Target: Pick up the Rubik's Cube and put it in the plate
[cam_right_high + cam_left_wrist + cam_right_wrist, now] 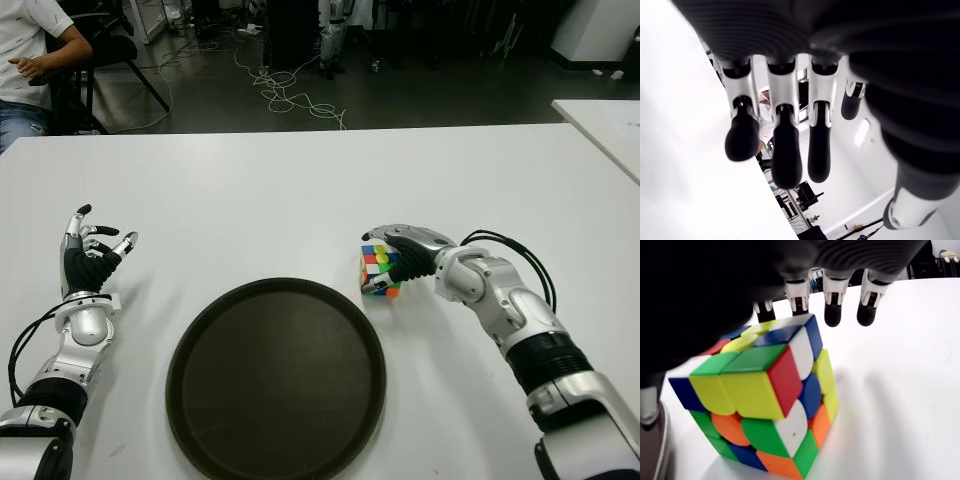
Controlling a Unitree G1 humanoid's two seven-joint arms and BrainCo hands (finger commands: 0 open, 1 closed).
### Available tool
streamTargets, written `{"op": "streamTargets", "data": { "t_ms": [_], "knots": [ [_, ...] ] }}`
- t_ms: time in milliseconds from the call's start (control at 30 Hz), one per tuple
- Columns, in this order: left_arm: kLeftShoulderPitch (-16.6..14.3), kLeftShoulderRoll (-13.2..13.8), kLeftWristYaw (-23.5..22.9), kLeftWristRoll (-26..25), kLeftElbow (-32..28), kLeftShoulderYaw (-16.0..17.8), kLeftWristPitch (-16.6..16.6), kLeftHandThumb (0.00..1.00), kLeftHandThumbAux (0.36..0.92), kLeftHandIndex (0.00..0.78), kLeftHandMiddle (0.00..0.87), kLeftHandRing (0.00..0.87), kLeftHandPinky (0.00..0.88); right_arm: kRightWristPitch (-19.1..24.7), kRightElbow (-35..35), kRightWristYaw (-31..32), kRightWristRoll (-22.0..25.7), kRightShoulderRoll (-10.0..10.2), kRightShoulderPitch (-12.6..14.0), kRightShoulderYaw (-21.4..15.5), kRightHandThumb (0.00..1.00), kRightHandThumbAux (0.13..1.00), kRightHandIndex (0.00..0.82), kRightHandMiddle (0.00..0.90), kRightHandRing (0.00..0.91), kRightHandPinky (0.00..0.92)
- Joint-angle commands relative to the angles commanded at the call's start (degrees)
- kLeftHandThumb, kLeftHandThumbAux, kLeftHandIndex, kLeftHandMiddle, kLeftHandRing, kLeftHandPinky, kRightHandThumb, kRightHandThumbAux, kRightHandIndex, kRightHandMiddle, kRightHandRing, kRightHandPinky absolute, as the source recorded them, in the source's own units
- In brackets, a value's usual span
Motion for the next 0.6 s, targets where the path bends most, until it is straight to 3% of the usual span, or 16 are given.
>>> {"op": "streamTargets", "data": {
  "t_ms": [67, 200, 300, 400, 600],
  "knots": [
    [-0.05, 0.04, -0.15, -0.07, 0.07, 0.04, 0.07, 0.036, 0.698, 0.0, 0.318, 0.555, 0.565, -0.1, 0.2, -0.21, -0.07, 0.12, -0.03, 0.13, 0.0, 0.437, 0.0, 0.0, 0.0, 0.0],
    [-0.12, 0.08, -0.35, -0.22, 0.17, 0.13, 0.14, 0.032, 0.69, 0.0, 0.307, 0.537, 0.552, 0.0, 0.45, -0.04, -0.24, 0.16, -0.08, 0.36, 0.0, 0.43, 0.0, 0.0, 0.0, 0.0],
    [-0.08, 0.02, -0.44, -0.31, 0.07, 0.18, 0.21, 0.029, 0.681, 0.0, 0.275, 0.475, 0.48, 0.14, 0.55, 0.04, -0.33, 0.19, -0.1, 0.46, 0.0, 0.421, 0.0, 0.0, 0.0, 0.0],
    [0.0, -0.13, -0.53, -0.49, -0.16, 0.29, 0.41, 0.028, 0.681, 0.0, 0.264, 0.499, 0.531, 0.18, 0.79, -0.41, -0.49, 0.32, -0.02, 0.52, 0.0, 0.414, 0.0, 0.0, 0.0, 0.0],
    [0.05, -0.08, -0.62, -0.44, -0.18, 0.26, 0.47, 0.024, 0.666, 0.0, 0.192, 0.358, 0.401, 0.01, 1.25, -1.21, -0.74, 0.51, 0.13, 0.61, 0.0, 0.425, 0.0, 0.0, 0.0, 0.0]
  ]
}}
